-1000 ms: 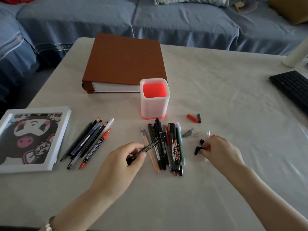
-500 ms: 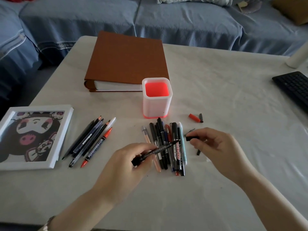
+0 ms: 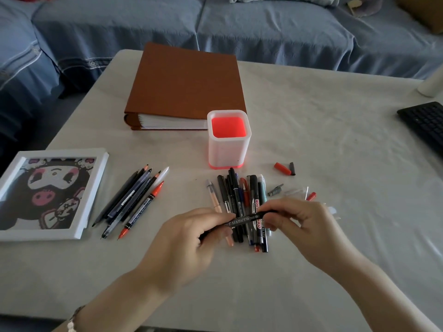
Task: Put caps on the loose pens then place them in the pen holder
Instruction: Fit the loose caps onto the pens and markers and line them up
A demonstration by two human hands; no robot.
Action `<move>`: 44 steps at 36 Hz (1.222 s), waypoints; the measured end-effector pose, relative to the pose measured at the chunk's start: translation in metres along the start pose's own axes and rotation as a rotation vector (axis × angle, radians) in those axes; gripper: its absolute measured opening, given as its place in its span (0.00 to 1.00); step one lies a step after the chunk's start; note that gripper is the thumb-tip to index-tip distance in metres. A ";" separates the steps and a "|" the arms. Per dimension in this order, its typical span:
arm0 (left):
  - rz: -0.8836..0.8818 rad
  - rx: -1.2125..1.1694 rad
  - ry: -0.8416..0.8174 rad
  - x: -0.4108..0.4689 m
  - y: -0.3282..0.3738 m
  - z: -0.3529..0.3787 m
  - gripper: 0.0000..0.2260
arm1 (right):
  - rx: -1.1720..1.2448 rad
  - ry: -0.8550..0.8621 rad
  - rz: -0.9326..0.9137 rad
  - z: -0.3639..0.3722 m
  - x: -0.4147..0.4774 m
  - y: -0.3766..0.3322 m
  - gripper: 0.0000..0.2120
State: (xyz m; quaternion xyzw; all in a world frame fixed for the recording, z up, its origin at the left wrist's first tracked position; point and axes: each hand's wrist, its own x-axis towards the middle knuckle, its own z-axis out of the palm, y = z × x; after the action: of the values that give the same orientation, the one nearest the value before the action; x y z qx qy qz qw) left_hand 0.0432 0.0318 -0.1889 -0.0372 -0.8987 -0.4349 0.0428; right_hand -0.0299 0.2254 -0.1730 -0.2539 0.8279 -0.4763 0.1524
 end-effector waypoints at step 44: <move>-0.465 0.623 0.194 -0.015 -0.096 -0.024 0.07 | -0.201 0.106 0.355 0.033 0.092 0.034 0.18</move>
State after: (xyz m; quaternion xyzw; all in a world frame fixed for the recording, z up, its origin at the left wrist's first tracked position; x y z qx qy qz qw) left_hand 0.0490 -0.0468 -0.2510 0.2233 -0.9637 -0.1412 0.0370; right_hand -0.0991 0.1641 -0.2197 -0.0926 0.9098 -0.3698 0.1640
